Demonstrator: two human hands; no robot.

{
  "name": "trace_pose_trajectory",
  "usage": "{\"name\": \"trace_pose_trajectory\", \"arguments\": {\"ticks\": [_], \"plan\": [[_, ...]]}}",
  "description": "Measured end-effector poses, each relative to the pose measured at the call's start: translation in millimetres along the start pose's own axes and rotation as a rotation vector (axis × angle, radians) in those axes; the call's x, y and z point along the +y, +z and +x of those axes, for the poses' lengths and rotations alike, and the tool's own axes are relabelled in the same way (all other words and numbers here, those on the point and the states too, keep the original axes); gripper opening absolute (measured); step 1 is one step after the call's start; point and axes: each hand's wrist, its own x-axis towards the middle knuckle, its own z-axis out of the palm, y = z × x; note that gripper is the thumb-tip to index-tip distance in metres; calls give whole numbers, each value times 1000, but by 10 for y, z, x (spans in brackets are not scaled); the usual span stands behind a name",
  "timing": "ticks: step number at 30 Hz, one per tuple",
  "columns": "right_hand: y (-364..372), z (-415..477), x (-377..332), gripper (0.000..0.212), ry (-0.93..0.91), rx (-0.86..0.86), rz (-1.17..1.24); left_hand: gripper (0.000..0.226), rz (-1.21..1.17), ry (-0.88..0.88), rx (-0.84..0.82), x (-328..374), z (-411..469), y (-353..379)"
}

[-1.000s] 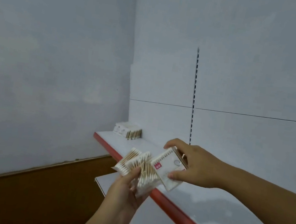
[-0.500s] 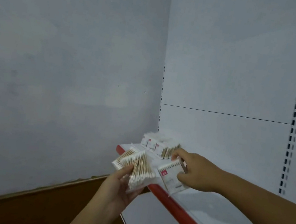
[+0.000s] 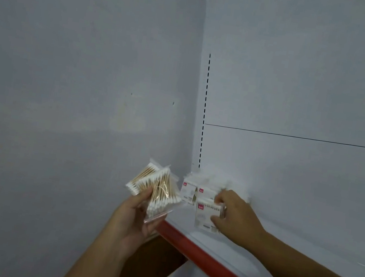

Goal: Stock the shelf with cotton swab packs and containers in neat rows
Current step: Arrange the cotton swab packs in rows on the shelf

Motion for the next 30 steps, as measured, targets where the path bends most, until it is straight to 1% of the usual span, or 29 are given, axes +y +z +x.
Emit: {"name": "trace_pose_trajectory", "arguments": {"ticks": [3,7,10,11,14,15,16,18,19,20,21,23,24,25,26,28,29,30], "plan": [[327,358,56,35,19,4,-77,42,-34,-6,10,81,503,-264],[641,937,116,32,99,79,-157,50,-25,-6,25,95,1013,-496],[891,1345,134,35,55,107,-299,49,41,-11,28,73,1264,-697],[979,1445,159,36,33,98,-365,49,48,-12,21,90,1326,-757],[1182,1574,215,42,-34,-4,-564,46,71,-59,-36,134,1560,-911],[1203,1549,222,43,-52,14,-568,45,88,-79,-55,133,1630,-927],[1203,1520,222,40,-91,99,-511,46,113,-91,-62,130,1713,-940],[1157,1442,210,25,-195,343,-267,51,170,-77,-85,96,1910,-925],[1111,1361,219,16,-193,366,-106,52,196,-79,-109,40,2016,-898],[1048,1259,208,16,-122,301,79,54,223,-55,-129,-24,2087,-858],[1004,1148,198,23,-1,184,279,57,261,-2,-140,-91,2133,-817],[1015,952,213,31,310,-51,647,62,379,144,-188,-254,2229,-732],[1036,889,220,37,475,-134,797,62,434,227,-233,-323,2258,-689],[1053,847,226,46,613,-186,926,63,479,290,-287,-392,2263,-631],[1070,821,254,55,697,-210,1051,63,531,352,-340,-462,2272,-591],[1080,805,328,69,725,-214,1241,48,658,475,-450,-592,2293,-548],[1093,797,364,72,714,-205,1280,40,719,505,-519,-634,2293,-546],[1111,783,391,71,701,-186,1293,38,777,507,-580,-658,2298,-546]]}}
